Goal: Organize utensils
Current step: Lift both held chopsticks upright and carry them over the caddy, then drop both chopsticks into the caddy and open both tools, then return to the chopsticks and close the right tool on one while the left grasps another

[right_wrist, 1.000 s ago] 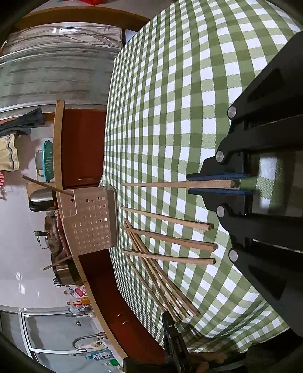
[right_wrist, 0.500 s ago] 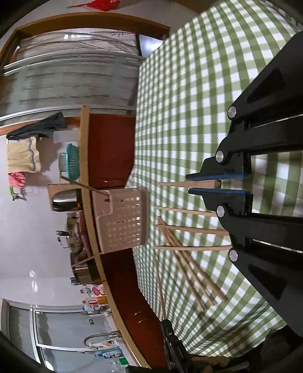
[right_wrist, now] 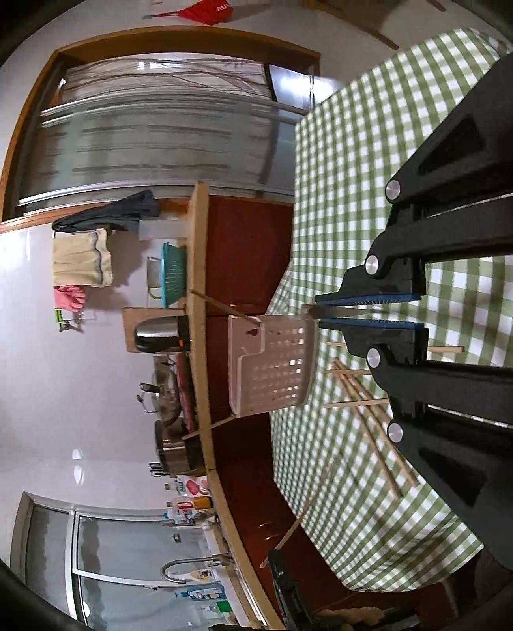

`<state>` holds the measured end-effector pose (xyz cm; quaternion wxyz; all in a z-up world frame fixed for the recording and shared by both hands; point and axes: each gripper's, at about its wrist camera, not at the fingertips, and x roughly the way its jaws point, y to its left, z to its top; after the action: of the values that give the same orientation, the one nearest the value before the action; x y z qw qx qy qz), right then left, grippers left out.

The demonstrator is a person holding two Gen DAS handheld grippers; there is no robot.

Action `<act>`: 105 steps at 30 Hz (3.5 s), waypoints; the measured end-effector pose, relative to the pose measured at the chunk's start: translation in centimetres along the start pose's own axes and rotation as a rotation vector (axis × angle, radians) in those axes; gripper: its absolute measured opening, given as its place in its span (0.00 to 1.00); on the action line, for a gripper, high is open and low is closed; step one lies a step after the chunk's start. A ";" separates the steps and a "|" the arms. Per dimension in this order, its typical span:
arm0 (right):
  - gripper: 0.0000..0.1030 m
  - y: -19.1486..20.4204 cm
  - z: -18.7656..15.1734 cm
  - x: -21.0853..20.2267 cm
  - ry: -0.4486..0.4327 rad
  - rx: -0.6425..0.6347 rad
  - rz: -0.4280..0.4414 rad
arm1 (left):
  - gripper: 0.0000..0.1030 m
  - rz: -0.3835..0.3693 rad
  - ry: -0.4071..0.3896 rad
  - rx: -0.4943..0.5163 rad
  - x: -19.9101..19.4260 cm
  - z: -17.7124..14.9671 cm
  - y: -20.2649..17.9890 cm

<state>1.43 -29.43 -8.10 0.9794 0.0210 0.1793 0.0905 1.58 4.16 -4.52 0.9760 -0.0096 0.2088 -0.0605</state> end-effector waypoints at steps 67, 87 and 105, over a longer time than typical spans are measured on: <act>0.07 0.3 13.0 18.9 -0.088 0.107 0.162 | 0.06 -0.118 -0.130 -0.026 19.5 15.5 -2.1; 0.62 0.7 13.8 14.0 -0.197 0.046 0.081 | 0.67 -0.127 -0.127 0.006 17.4 14.6 -3.1; 0.60 0.0 3.8 6.3 -0.107 0.045 0.024 | 0.69 -0.090 -0.070 0.011 9.5 5.9 -3.4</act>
<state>8.56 -28.29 -6.68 0.9857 0.0500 0.1281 0.0969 12.17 -0.42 -2.87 0.9791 -0.0156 0.1736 -0.1049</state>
